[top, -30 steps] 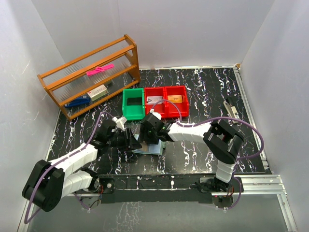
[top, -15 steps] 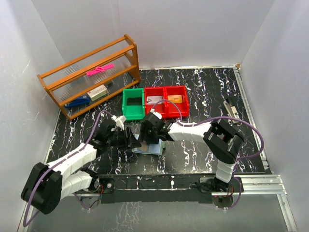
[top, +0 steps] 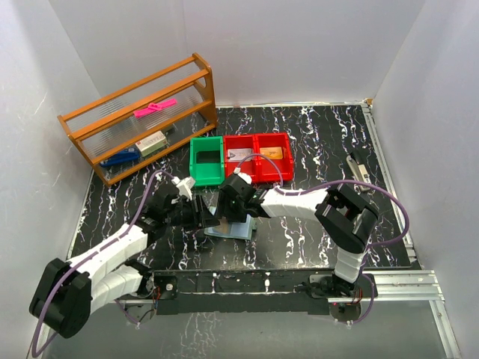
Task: Take the credit cards out of the card holder
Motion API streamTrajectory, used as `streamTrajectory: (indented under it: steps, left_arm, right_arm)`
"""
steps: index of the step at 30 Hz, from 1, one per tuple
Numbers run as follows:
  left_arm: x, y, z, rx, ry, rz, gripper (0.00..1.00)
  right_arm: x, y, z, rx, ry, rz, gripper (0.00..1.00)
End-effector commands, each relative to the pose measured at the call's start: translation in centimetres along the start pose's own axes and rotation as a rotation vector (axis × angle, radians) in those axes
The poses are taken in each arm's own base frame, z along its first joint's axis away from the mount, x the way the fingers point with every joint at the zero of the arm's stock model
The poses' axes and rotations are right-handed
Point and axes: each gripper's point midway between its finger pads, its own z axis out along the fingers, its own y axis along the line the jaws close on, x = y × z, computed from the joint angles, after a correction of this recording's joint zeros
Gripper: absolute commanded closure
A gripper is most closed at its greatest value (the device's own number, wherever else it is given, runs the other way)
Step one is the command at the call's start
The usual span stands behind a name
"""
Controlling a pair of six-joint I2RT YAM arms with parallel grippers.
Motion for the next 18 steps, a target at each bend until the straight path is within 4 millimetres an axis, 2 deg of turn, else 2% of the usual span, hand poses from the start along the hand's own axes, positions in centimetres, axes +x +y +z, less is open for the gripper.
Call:
streamTrajectory:
  steps: [1, 10, 18]
  left_arm:
    - [-2.9, -2.3, -0.9, 0.033, -0.1, 0.058, 0.52]
    - [-1.1, -1.4, 1.0, 0.059, -0.016, 0.008, 0.52]
    - [-0.9, 0.1, 1.1, -0.012, -0.022, 0.003, 0.52]
  right_arm:
    - [2.2, -3.1, 1.3, 0.091, 0.055, -0.031, 0.5]
    - [2.1, -3.1, 1.2, 0.094, 0.054, -0.031, 0.5]
    - [2.0, -3.1, 1.1, 0.092, 0.053, -0.032, 0.5]
